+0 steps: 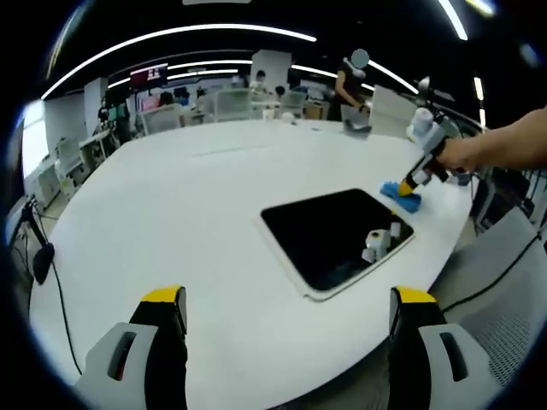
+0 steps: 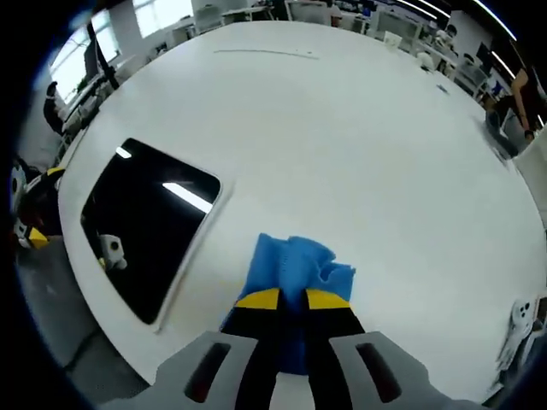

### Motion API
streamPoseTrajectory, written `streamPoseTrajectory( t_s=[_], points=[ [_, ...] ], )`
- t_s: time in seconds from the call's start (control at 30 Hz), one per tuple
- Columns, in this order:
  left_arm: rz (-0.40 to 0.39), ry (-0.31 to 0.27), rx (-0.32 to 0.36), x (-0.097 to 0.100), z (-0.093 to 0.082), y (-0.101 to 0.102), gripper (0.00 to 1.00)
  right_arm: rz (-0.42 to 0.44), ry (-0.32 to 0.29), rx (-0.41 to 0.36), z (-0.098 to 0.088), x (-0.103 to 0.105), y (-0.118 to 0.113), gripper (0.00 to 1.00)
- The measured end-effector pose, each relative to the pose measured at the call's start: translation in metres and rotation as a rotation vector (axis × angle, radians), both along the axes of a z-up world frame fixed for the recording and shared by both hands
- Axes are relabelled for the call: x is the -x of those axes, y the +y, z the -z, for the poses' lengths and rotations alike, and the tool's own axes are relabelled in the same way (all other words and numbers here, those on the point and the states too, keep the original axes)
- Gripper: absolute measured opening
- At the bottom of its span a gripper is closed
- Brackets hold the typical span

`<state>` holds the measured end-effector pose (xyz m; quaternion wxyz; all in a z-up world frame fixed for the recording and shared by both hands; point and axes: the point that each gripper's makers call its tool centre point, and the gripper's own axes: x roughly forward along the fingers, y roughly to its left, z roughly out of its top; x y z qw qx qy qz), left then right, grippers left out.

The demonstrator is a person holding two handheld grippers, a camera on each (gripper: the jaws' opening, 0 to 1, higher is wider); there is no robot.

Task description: Wipe the mirror surface with the cleaning cloth until all visible marks leave the cleaned area.

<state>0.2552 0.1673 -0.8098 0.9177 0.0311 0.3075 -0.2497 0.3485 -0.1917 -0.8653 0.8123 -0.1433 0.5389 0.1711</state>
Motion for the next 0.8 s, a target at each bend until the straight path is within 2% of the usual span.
streamPoseTrajectory(
  t_s=[0.2, 0.27, 0.33, 0.37, 0.47, 0.67, 0.8],
  points=[
    [0.004, -0.003, 0.012, 0.000, -0.001, -0.002, 0.99, 0.032, -0.012, -0.006, -0.001, -0.001, -0.001, 0.03],
    [-0.001, 0.001, 0.012, 0.001, -0.001, -0.001, 0.99, 0.112, -0.005, 0.005, -0.003, -0.001, -0.005, 0.02],
    [0.000, -0.002, 0.011, 0.001, -0.002, -0.001, 0.99, 0.110, -0.009, -0.017, -0.007, -0.002, -0.002, 0.02],
    [0.002, -0.003, 0.012, 0.001, -0.002, -0.002, 0.99, 0.130, 0.010, -0.019, -0.008, 0.000, -0.002, 0.02],
    [0.000, -0.003, 0.017, 0.000, -0.002, -0.002, 0.99, 0.139, -0.004, -0.037, -0.018, -0.006, -0.002, 0.02],
    [-0.002, -0.009, 0.026, -0.001, -0.003, -0.002, 0.99, 0.171, 0.033, -0.084, -0.033, -0.009, 0.001, 0.02],
    [0.003, -0.006, 0.030, 0.000, -0.003, -0.003, 0.99, 0.181, 0.027, -0.098, -0.042, -0.013, 0.003, 0.02]
  ],
)
